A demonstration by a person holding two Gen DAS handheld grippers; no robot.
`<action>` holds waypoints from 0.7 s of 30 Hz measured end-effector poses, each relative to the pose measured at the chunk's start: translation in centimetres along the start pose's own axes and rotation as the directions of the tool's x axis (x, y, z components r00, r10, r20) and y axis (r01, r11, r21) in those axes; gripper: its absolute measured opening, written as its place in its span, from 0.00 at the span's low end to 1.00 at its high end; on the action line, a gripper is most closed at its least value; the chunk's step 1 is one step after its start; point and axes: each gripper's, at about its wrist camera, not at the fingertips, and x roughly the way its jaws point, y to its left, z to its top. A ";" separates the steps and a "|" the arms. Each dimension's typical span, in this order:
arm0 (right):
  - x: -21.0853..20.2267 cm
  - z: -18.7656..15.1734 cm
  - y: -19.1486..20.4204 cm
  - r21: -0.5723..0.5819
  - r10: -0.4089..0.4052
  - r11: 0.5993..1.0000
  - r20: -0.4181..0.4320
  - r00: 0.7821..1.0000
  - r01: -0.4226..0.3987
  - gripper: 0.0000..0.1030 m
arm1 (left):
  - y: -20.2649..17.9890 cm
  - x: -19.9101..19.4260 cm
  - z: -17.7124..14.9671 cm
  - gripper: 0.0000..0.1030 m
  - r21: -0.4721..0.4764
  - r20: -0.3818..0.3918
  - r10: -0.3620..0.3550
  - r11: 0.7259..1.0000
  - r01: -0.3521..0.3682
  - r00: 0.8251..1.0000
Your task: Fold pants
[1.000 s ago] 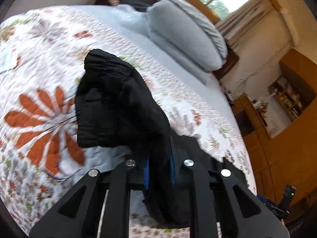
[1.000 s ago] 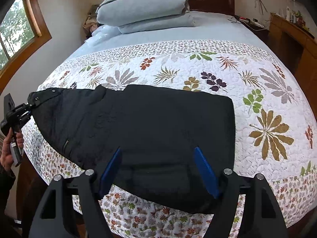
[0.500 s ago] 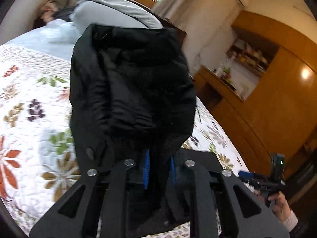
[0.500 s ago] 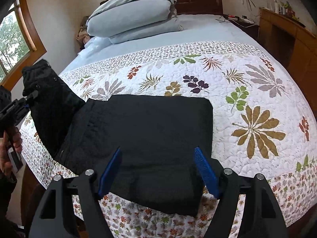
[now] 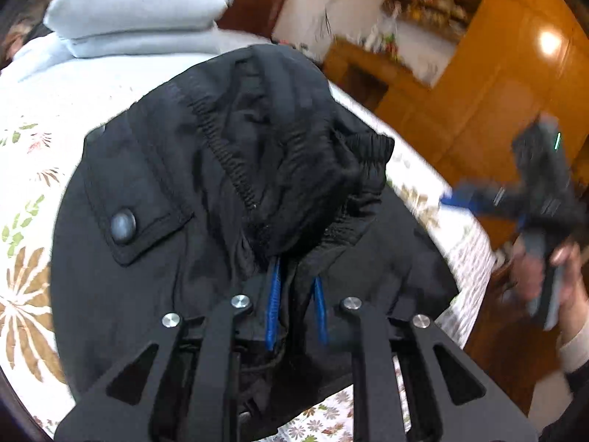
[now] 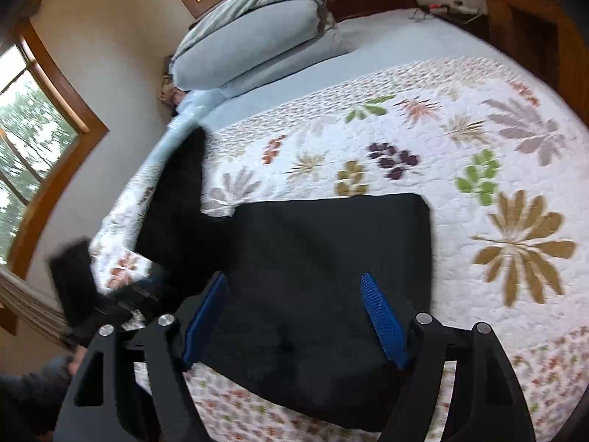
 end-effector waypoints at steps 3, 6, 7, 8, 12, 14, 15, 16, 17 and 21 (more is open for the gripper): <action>1.9 1.1 -0.1 0.065 0.113 0.992 -0.044 0.993 -0.110 0.86 | -0.1 0.9 -0.1 0.15 0.018 -0.008 0.010 1.000 -0.010 1.000; 4.4 2.1 -0.2 0.119 0.150 0.983 -0.087 0.985 -0.139 0.87 | -0.1 0.9 0.1 0.15 0.014 -0.009 0.003 1.000 -0.003 1.000; 5.3 2.4 -0.1 0.132 0.178 0.978 -0.102 0.979 -0.164 0.87 | -0.1 0.9 0.2 0.15 0.021 -0.010 0.003 1.000 -0.003 1.000; 6.0 2.7 -0.1 0.143 0.190 0.974 -0.110 0.976 -0.173 0.87 | 0.0 0.8 0.0 0.15 0.026 -0.011 0.004 1.000 -0.004 1.000; 8.5 3.8 0.9 0.143 0.212 0.971 -0.152 0.965 -0.191 0.87 | 0.0 0.6 -0.4 0.15 0.028 -0.015 0.003 1.000 -0.002 1.000; 9.4 4.2 1.3 0.153 0.232 0.966 -0.165 0.958 -0.208 0.87 | 0.0 0.6 -0.4 0.15 0.037 -0.016 0.008 0.999 -0.007 1.000; 9.9 4.5 1.7 0.157 0.241 0.964 -0.177 0.954 -0.214 0.87 | -0.2 0.7 0.0 0.15 0.039 -0.017 0.010 0.999 -0.009 1.000; 10.2 4.6 1.8 0.160 0.248 0.962 -0.183 0.951 -0.220 0.88 | -0.2 0.8 0.0 0.15 0.038 -0.019 0.010 0.999 -0.009 1.000; 10.6 4.7 2.0 0.164 0.252 0.961 -0.189 0.949 -0.223 0.88 | -0.3 0.9 0.0 0.15 0.040 -0.021 0.012 0.999 -0.011 1.000; 11.5 5.0 2.6 0.173 0.250 0.961 -0.206 0.946 -0.216 0.88 | -0.5 1.1 0.5 0.15 0.048 -0.030 0.017 0.999 -0.015 0.999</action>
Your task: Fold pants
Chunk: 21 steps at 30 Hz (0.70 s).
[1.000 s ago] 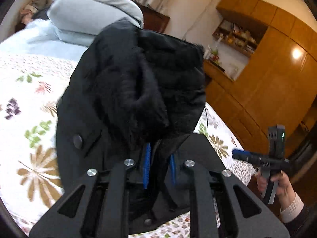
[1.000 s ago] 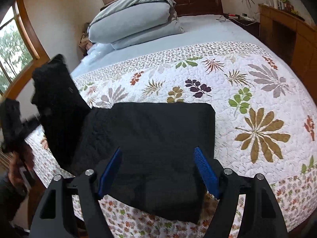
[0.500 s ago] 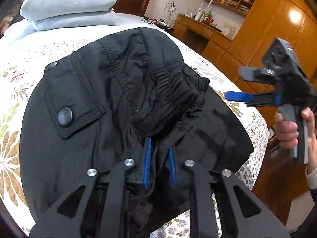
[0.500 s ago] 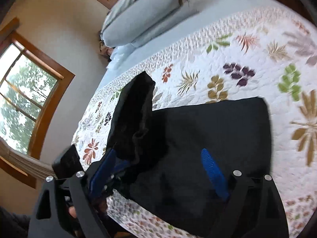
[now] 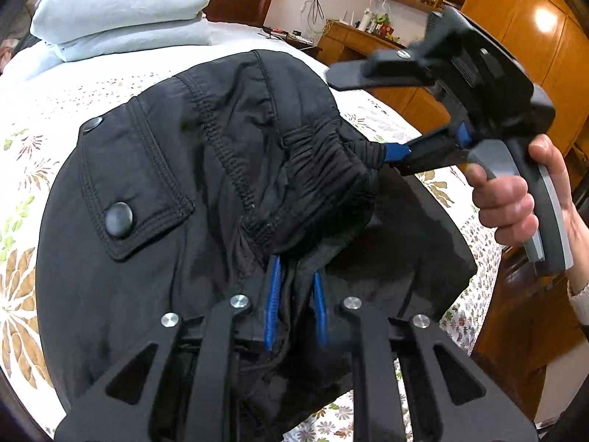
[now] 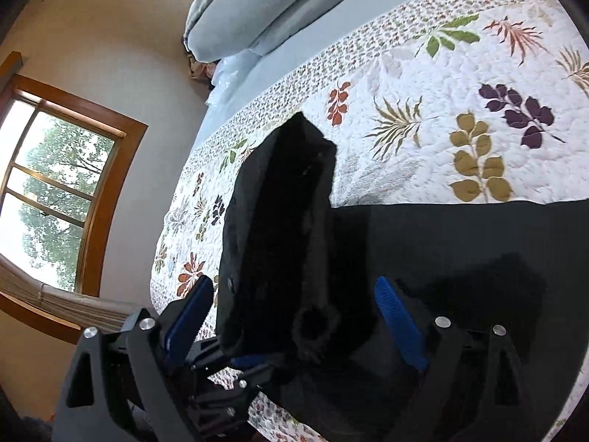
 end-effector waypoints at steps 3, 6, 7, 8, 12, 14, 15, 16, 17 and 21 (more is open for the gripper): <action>1.1 0.3 0.3 0.000 -0.002 1.000 -0.011 1.000 0.002 0.85 | -0.1 0.0 0.5 0.15 0.007 -0.005 0.002 1.000 -0.002 1.000; 2.2 0.5 0.2 0.005 -0.004 1.000 -0.042 0.999 0.004 0.57 | -0.3 0.1 0.8 0.17 0.010 -0.011 0.004 1.000 -0.004 1.000; 2.5 0.4 0.2 0.012 -0.003 1.000 -0.054 0.999 0.004 0.50 | -0.3 0.1 1.0 0.18 0.011 -0.016 0.007 1.000 -0.006 1.000; 2.6 0.2 0.2 0.014 -0.002 1.000 -0.052 0.999 0.003 0.47 | -0.3 0.1 1.1 0.18 0.012 -0.022 0.008 1.000 -0.008 1.000; 2.3 0.1 -0.3 0.031 0.020 0.999 -0.042 0.999 -0.018 0.22 | -0.1 -1.0 1.2 0.28 -0.010 -0.021 -0.023 1.000 0.022 1.000; 2.2 -0.1 -0.5 0.033 0.029 0.999 -0.035 0.999 -0.028 0.20 | 0.1 -2.1 1.1 0.35 -0.022 -0.004 -0.045 0.999 0.045 0.999; 2.1 -0.4 -0.5 0.032 0.032 0.999 -0.031 0.999 -0.031 0.19 | 0.3 -3.1 1.1 0.38 -0.033 0.012 -0.047 0.998 0.047 0.999; 2.1 -0.4 -0.6 0.029 0.031 0.999 -0.027 0.999 -0.030 0.19 | 0.5 -3.9 1.1 0.49 -0.040 0.025 -0.036 0.998 0.037 0.999; 1.8 -0.4 -0.6 0.023 0.032 0.999 -0.023 0.999 -0.031 0.19 | 0.7 -4.6 1.1 0.54 -0.044 0.039 -0.022 0.999 0.023 0.999; 1.5 -0.6 -0.7 0.025 0.039 0.999 -0.011 0.999 -0.039 0.18 | 3.1 -7.3 1.1 0.63 -0.101 0.077 0.044 0.994 -0.036 0.996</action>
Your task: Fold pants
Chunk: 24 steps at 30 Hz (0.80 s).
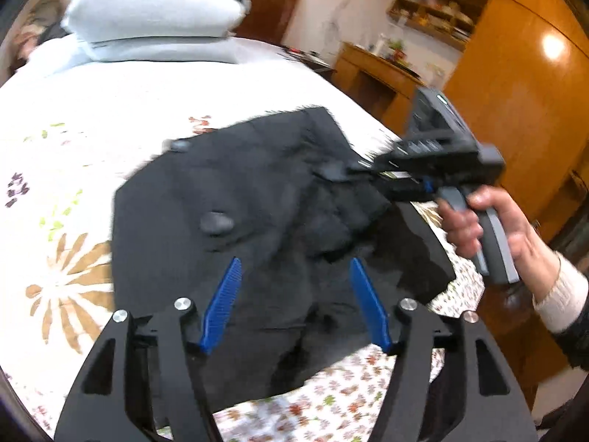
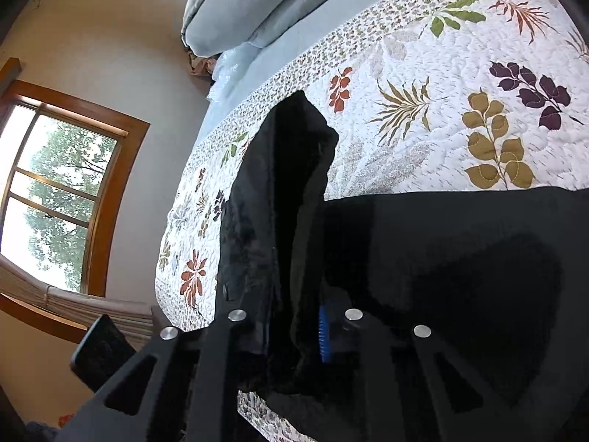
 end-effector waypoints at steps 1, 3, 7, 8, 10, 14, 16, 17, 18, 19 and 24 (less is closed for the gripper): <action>-0.2 -0.1 0.0 0.004 0.004 1.000 0.003 1.000 -0.004 0.18 | 0.8 -0.2 0.2 0.65 -0.017 0.000 0.026 1.000 -0.026 1.000; -0.5 -0.1 0.0 0.000 0.010 1.000 0.007 1.000 -0.010 0.17 | 2.8 -0.1 0.5 0.67 -0.064 -0.016 0.069 0.995 -0.070 0.997; -1.6 -0.6 0.4 0.001 0.025 1.000 0.018 1.000 -0.025 0.17 | 6.1 0.7 0.6 0.68 -0.144 -0.074 0.110 0.982 -0.120 0.991; -2.0 -0.7 0.4 0.001 0.034 0.999 0.022 0.999 -0.034 0.17 | 6.5 0.7 0.6 0.68 -0.152 -0.078 0.110 0.981 -0.121 0.991; -3.0 -1.0 0.5 0.002 0.047 0.999 0.032 0.998 -0.047 0.17 | 6.8 1.0 0.6 0.68 -0.166 -0.087 0.101 0.979 -0.115 0.991; -4.8 -1.5 0.5 0.007 0.059 0.998 0.051 0.997 -0.059 0.17 | 6.2 1.3 0.8 0.70 -0.147 -0.089 0.099 0.983 -0.112 0.991; -5.8 -1.7 0.2 0.013 0.060 0.998 0.063 0.996 -0.060 0.17 | 5.6 1.6 1.1 0.72 -0.128 -0.091 0.100 0.986 -0.111 0.991; -6.3 -1.9 -0.1 0.016 0.060 0.998 0.068 0.996 -0.062 0.17 | 5.2 2.0 1.1 0.73 -0.115 -0.092 0.102 0.987 -0.113 0.990; -6.7 -2.1 -0.3 0.020 0.061 0.998 0.074 0.995 -0.063 0.17 | 4.6 2.2 1.4 0.74 -0.093 -0.094 0.109 0.989 -0.118 0.990; -7.3 -2.3 -0.6 0.028 0.058 0.998 0.084 0.995 -0.061 0.17 | 4.3 2.3 1.3 0.75 -0.081 -0.097 0.112 0.990 -0.120 0.989; -9.8 -3.0 -2.0 0.048 0.044 0.998 0.125 0.991 -0.051 0.17 | 2.1 3.4 2.3 0.75 -0.019 -0.106 0.113 0.993 -0.116 0.988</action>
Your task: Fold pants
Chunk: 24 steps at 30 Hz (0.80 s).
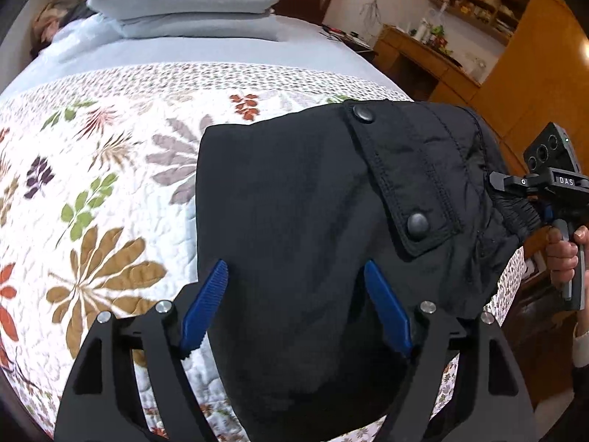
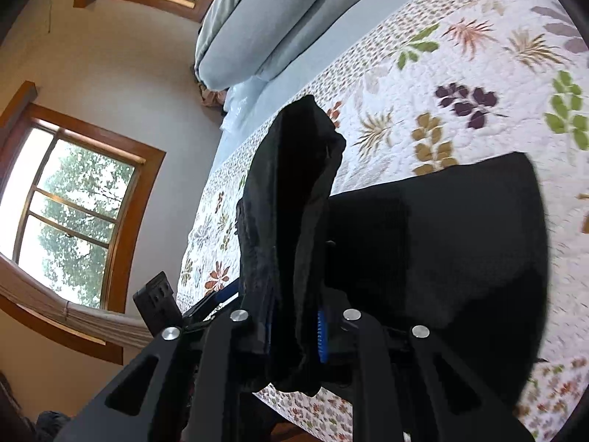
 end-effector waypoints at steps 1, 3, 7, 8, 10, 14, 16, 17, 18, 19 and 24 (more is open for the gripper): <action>-0.6 0.0 -0.4 0.009 -0.006 1.000 0.011 1.000 0.006 0.17 | -0.3 0.1 0.2 0.75 0.010 -0.002 0.001 1.000 -0.001 1.000; -1.3 -0.1 -0.9 0.017 -0.020 1.000 0.020 1.000 0.020 0.17 | -1.1 0.5 0.5 0.75 0.030 -0.007 0.010 1.000 -0.010 1.000; -2.4 -0.4 -2.6 0.048 -0.041 0.998 0.024 0.999 0.039 0.17 | -2.3 1.2 1.2 0.75 0.048 -0.021 0.017 0.999 -0.016 1.000; -2.4 -0.4 -2.9 0.055 -0.043 0.998 0.022 0.999 0.042 0.17 | -2.6 1.2 1.4 0.75 0.053 -0.016 0.017 0.998 -0.016 1.000; -2.4 -0.7 -3.7 0.067 -0.052 0.996 0.022 0.998 0.051 0.17 | -3.3 1.0 1.7 0.75 0.061 -0.006 0.019 0.998 -0.019 1.000; -2.1 -1.2 -5.6 0.102 -0.053 0.993 0.016 0.998 0.051 0.17 | -4.3 0.5 2.1 0.75 0.082 0.011 0.029 0.996 -0.030 1.000; -2.0 -1.4 -6.4 0.114 -0.046 0.993 0.019 0.999 0.043 0.17 | -4.8 0.4 2.2 0.80 0.097 0.018 0.057 0.994 -0.058 0.998; -1.9 -1.5 -6.7 0.119 -0.048 0.992 0.020 0.999 0.045 0.17 | -5.1 0.3 2.3 0.81 0.108 0.025 0.077 0.991 -0.079 0.997; -1.9 -1.7 -7.0 0.125 -0.050 0.991 0.020 0.999 0.047 0.17 | -5.2 0.2 2.3 0.82 0.116 0.030 0.088 0.989 -0.091 0.996; -1.8 -1.9 -7.4 0.135 -0.051 0.990 0.021 0.998 0.048 0.18 | -5.4 0.1 2.4 0.84 0.126 0.036 0.101 0.987 -0.104 0.994; -1.9 -2.8 -9.2 0.181 -0.061 0.982 0.032 0.998 0.054 0.23 | -6.0 -0.2 2.5 0.87 0.139 0.048 0.132 0.981 -0.137 0.990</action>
